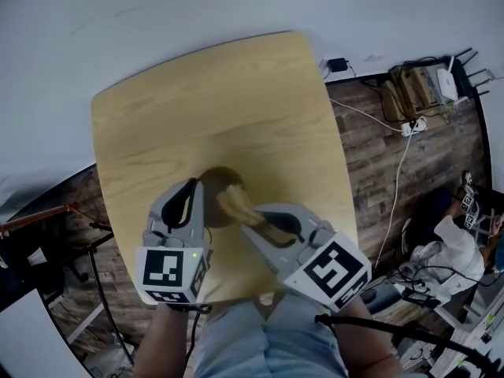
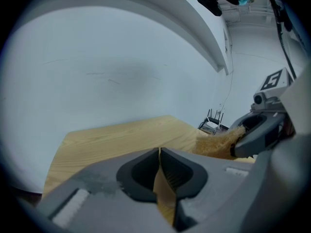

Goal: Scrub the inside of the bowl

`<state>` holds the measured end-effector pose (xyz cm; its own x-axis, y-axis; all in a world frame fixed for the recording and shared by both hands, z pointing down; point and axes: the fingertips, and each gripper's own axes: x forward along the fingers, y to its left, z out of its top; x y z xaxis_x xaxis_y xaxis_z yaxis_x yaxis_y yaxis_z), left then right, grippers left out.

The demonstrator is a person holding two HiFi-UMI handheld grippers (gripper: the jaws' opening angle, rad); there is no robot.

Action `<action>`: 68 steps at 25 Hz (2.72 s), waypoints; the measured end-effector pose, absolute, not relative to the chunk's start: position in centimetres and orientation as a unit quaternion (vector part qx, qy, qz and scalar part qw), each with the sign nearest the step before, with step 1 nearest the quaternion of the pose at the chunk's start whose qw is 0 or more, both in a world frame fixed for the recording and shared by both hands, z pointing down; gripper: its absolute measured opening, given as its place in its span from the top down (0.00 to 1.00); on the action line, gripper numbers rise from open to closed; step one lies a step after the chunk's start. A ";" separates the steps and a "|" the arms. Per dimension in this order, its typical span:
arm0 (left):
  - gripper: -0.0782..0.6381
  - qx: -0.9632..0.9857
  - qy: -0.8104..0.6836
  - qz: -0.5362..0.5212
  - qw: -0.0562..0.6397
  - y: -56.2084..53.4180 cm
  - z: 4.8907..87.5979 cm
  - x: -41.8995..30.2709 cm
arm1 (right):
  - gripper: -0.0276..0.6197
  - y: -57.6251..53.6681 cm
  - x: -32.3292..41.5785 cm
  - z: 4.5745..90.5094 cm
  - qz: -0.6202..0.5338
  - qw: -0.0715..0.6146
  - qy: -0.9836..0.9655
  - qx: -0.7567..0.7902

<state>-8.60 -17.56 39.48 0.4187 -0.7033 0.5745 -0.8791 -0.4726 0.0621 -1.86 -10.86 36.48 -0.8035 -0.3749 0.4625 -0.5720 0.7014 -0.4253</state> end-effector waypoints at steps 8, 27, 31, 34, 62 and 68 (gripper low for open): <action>0.85 0.818 -0.480 0.240 0.208 -18.1 40.6 -9.0 | 0.86 -13.3 -3.5 39.9 0.274 0.217 -0.897 0.272; 0.85 0.809 -0.484 0.236 0.237 -19.4 41.8 -11.1 | 0.87 -11.2 -9.4 41.0 0.304 0.238 -0.912 0.139; 0.85 0.811 -0.485 0.248 0.214 -19.9 41.8 -11.6 | 0.87 -10.9 -8.7 39.7 0.301 0.229 -0.916 0.133; 0.84 0.813 -0.483 0.261 0.196 -19.9 42.0 -11.7 | 0.87 -10.5 -7.6 38.6 0.293 0.221 -0.921 0.133; 0.84 0.807 -0.479 0.280 0.200 -18.9 41.9 -10.1 | 0.87 -14.2 -4.7 41.1 0.160 0.310 -0.914 0.206; 0.84 0.812 -0.473 0.273 0.206 -19.0 42.1 -10.6 | 0.87 -15.1 -5.2 42.2 0.143 0.328 -0.909 0.216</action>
<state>-10.56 -19.03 42.12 0.4030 -0.6558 0.6384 -0.8811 -0.4666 0.0769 -5.23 -15.07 42.22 -0.6917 -0.2979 0.6579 -0.4854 0.8663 -0.1180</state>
